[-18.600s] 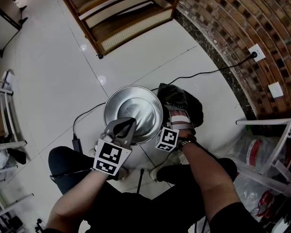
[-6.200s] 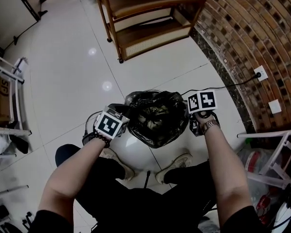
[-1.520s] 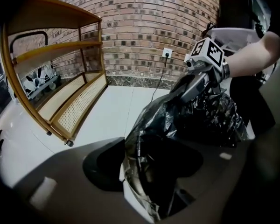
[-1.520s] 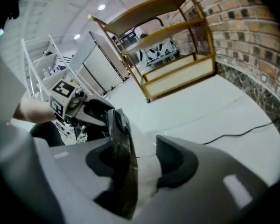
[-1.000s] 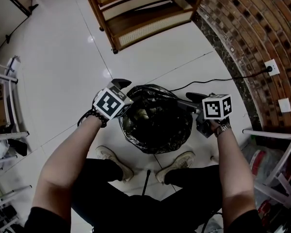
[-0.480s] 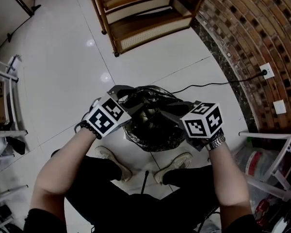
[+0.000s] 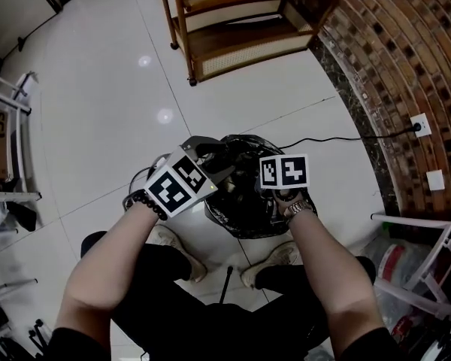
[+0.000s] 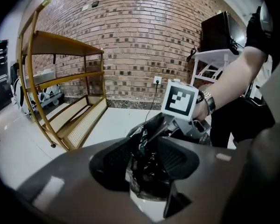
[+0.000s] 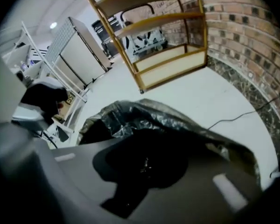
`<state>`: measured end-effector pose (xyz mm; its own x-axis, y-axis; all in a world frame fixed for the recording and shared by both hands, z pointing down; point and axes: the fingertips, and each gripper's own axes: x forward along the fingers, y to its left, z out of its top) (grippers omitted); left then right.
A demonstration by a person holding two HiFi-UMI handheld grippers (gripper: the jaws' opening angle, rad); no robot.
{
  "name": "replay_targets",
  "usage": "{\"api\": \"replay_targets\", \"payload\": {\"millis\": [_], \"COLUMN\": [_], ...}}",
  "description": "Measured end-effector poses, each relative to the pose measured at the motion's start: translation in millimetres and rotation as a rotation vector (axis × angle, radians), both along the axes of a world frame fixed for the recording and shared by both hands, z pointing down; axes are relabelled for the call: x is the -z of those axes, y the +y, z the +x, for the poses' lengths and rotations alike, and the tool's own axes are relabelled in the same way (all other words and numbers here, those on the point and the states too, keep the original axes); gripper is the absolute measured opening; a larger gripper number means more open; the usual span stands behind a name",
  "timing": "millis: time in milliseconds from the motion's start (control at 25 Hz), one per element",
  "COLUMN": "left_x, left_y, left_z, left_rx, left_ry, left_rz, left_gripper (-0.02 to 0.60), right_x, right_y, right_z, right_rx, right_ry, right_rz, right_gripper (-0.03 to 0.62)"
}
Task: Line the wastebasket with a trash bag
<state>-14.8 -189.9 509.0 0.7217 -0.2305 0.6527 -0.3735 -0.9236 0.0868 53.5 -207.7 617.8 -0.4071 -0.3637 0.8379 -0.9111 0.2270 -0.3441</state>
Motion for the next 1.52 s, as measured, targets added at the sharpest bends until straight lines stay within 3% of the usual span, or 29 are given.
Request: {"api": "replay_targets", "payload": {"millis": [120, 360, 600, 760, 960, 1160, 1520], "left_x": [-0.2, 0.9, 5.9, 11.7, 12.0, -2.0, 6.0], "left_y": [-6.8, -12.6, -12.5, -10.4, -8.2, -2.5, -15.1], "left_z": [0.9, 4.6, 3.6, 6.9, 9.7, 3.2, -4.1], "left_rx": [-0.005, -0.005, -0.007, -0.015, -0.029, -0.046, 0.003], "left_ry": [0.003, -0.001, 0.001, 0.01, 0.005, -0.037, -0.014], "left_rz": [0.006, 0.022, 0.036, 0.049, 0.056, 0.021, 0.005], "left_gripper": [0.192, 0.192, 0.192, 0.192, 0.192, 0.192, 0.192], "right_x": [22.4, 31.0, 56.2, 27.1, -31.5, -70.2, -126.9], "right_y": [-18.8, -20.6, 23.5, 46.1, 48.5, 41.3, 25.0], "right_z": [3.6, 12.3, -1.5, -26.3, -26.3, -15.3, -16.3], "right_rx": [-0.039, -0.058, 0.078, 0.187, 0.049, -0.048, -0.104], "right_ry": [-0.005, -0.055, -0.086, -0.034, -0.042, -0.026, 0.019], "right_rz": [0.09, 0.078, 0.06, -0.05, -0.202, -0.244, -0.25], "right_gripper": [0.067, 0.098, 0.12, 0.12, 0.106, 0.106, 0.106]}}
